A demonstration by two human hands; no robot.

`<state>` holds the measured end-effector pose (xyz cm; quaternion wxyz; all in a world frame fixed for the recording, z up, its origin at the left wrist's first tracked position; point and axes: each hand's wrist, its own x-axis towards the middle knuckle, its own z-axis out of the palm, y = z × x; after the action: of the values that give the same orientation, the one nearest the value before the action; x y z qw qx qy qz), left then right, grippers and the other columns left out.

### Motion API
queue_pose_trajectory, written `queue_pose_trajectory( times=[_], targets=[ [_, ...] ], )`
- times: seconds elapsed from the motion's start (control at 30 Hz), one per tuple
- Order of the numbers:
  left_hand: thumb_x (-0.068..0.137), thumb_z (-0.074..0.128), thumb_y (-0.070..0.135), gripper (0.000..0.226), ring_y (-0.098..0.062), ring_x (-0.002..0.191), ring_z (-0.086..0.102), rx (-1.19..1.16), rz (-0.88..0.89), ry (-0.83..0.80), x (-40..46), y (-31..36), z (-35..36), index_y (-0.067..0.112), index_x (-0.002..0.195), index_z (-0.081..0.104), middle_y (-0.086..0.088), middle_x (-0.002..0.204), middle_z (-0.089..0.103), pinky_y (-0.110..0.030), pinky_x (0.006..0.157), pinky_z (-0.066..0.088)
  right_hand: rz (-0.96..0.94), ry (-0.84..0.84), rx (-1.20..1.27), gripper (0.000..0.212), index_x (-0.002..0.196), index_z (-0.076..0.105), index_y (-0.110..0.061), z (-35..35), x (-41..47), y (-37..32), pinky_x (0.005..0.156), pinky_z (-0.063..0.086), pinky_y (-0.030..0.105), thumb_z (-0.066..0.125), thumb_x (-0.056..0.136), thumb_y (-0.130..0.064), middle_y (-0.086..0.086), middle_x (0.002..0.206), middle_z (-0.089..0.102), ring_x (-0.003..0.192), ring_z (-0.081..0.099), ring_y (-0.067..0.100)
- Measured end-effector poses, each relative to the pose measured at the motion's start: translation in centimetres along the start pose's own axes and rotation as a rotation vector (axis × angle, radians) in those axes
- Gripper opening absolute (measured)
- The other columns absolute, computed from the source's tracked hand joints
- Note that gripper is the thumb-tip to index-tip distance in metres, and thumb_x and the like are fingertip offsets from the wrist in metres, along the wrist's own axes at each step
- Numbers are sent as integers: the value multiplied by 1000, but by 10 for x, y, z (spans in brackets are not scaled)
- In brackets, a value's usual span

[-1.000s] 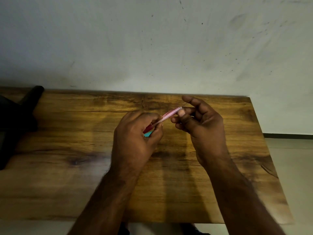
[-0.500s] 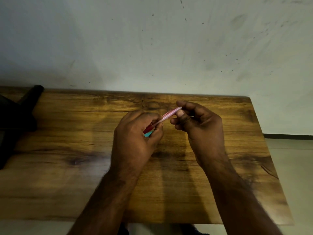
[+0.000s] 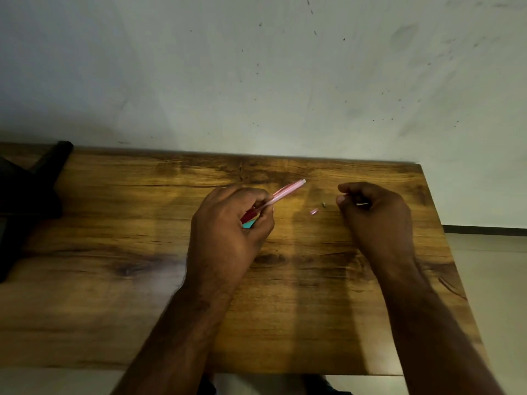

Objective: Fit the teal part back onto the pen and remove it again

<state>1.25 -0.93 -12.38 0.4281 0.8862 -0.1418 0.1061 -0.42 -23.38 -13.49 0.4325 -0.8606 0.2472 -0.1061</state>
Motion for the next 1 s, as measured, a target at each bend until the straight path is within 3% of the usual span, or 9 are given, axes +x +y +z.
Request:
queue_pose_trajectory(
  times=[0.2, 0.3, 0.4, 0.8, 0.87, 1.0],
  targets=[
    [84, 80, 16, 21, -21, 86, 68, -21, 7, 10, 0, -1, 2, 12, 105, 79, 1, 94, 74, -46, 72, 59, -34, -46, -232, 19, 113, 77, -32, 13, -6, -1, 69, 43, 22, 69, 96, -28, -8, 106, 75, 87, 63, 7],
    [84, 80, 17, 21, -20, 86, 68, -18, 6, 6, 0, -2, 2, 14, 105, 79, 2, 93, 74, -45, 72, 59, -50, -12, -286, 22, 116, 75, -32, 17, -7, -1, 73, 43, 25, 65, 98, -28, -5, 111, 75, 89, 64, 11],
    [84, 79, 18, 20, -19, 85, 68, -13, 13, 4, 0, -2, 3, 14, 104, 79, 2, 93, 74, -44, 72, 58, -96, -35, -325, 26, 121, 73, -30, 23, -9, -2, 85, 53, 35, 61, 99, -28, 0, 118, 72, 102, 67, 21],
    [85, 79, 19, 21, -19, 87, 67, 1, 14, -20, -2, 0, 2, 14, 105, 79, 2, 94, 75, -45, 74, 58, -90, -11, -335, 9, 101, 69, -21, 28, -9, -3, 79, 54, 39, 63, 95, -17, -3, 103, 67, 93, 64, 19],
    [86, 79, 20, 21, -19, 87, 67, 2, 12, -27, -1, 1, 2, 14, 106, 79, 2, 94, 75, -45, 74, 58, -51, 9, -155, 7, 98, 69, -20, 27, -7, -4, 71, 49, 29, 67, 94, -15, -8, 92, 68, 85, 64, 13],
    [86, 79, 21, 22, -17, 89, 67, 7, 2, -33, -1, 2, 2, 16, 107, 79, 4, 95, 74, -44, 74, 58, 156, -131, 665, 8, 99, 72, -8, 21, -4, -19, 62, 52, 21, 71, 92, -4, 4, 85, 71, 70, 63, 8]
  ],
)
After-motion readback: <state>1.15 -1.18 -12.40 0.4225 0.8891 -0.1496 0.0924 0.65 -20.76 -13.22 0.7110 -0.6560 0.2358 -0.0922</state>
